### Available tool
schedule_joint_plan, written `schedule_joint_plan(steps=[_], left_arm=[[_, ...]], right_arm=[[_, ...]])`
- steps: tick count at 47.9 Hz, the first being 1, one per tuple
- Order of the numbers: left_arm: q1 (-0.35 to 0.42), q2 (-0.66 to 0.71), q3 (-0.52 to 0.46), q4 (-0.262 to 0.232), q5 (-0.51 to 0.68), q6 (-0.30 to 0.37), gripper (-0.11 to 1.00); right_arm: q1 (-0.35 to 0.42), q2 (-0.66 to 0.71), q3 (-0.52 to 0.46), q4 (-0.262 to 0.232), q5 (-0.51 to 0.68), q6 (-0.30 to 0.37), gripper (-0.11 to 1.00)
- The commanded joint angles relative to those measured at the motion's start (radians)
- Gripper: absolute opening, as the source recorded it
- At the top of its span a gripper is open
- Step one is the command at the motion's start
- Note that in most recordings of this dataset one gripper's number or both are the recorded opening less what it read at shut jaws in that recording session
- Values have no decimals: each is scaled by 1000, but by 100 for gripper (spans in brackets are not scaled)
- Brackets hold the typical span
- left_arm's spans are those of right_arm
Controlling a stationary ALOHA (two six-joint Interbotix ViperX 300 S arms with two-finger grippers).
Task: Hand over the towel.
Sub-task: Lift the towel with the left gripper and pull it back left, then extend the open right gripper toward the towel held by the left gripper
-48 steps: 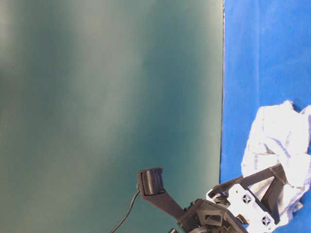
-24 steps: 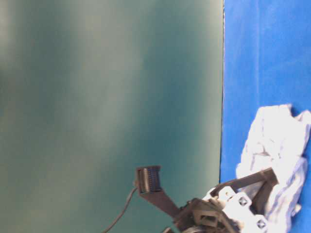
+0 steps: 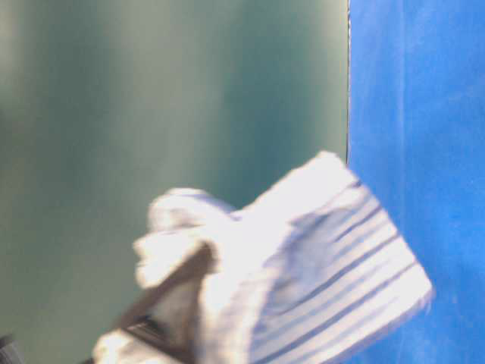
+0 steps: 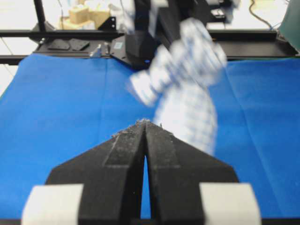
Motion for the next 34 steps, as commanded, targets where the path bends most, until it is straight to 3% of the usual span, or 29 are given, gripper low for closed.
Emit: schedule_joint_plan(steps=[1,10,34], left_arm=[[-35,-64,-3,2,-44,-2,14],[-61,-120,34,2,-129,-2,14],[-63,-107,25,2,-132,-2,14]], right_arm=[[-2,5,-25,0,-8,-3,0],[-2,5,-26,0,-9,-3,0],[-2,61,-57,5,-54,44,0]])
